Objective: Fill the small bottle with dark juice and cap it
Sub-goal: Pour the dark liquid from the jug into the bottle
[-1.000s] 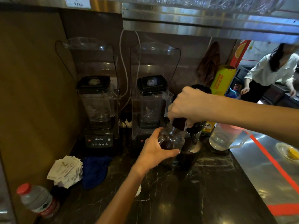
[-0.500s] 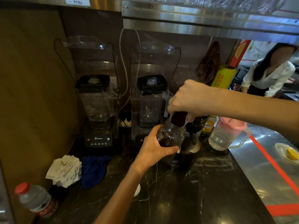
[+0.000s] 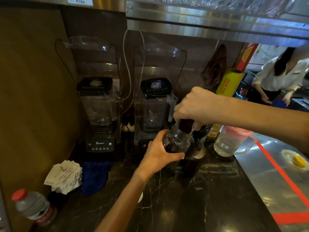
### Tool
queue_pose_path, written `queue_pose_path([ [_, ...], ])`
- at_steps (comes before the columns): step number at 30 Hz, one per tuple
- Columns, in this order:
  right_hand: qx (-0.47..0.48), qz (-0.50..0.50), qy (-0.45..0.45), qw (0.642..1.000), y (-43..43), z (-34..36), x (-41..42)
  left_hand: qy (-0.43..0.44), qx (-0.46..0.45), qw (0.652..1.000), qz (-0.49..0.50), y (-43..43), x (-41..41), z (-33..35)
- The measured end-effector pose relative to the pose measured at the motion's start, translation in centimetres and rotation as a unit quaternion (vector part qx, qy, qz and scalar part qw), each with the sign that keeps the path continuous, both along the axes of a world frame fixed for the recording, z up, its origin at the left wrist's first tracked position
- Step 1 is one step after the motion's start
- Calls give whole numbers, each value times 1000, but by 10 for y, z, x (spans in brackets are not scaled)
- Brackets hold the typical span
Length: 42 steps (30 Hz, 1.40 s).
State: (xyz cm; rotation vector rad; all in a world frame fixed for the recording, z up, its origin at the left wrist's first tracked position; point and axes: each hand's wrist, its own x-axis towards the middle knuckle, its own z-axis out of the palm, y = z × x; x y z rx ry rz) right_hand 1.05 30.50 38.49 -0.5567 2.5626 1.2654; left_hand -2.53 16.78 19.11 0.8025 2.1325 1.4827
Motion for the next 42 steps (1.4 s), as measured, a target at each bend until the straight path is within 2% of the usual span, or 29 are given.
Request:
queue_pose_path([
  [14,-4,1,-9,1000,-2,7,2,-14,22,1000,-3,9,0,-1],
  [22,27,13,-22,999,-2,8,-3,5,18,1000,4,8,1,6],
  [25,0,12,-24,1000,-2,10,-4,5,8,1000,0,6,-1,8],
  [29,51,22,-42,998,-7,1,-11,19,-4,1000,-2,7,-4,4],
  [42,157,23,-101,982,-28,-22,-51,-52,43,998,12,14,-8,-17],
])
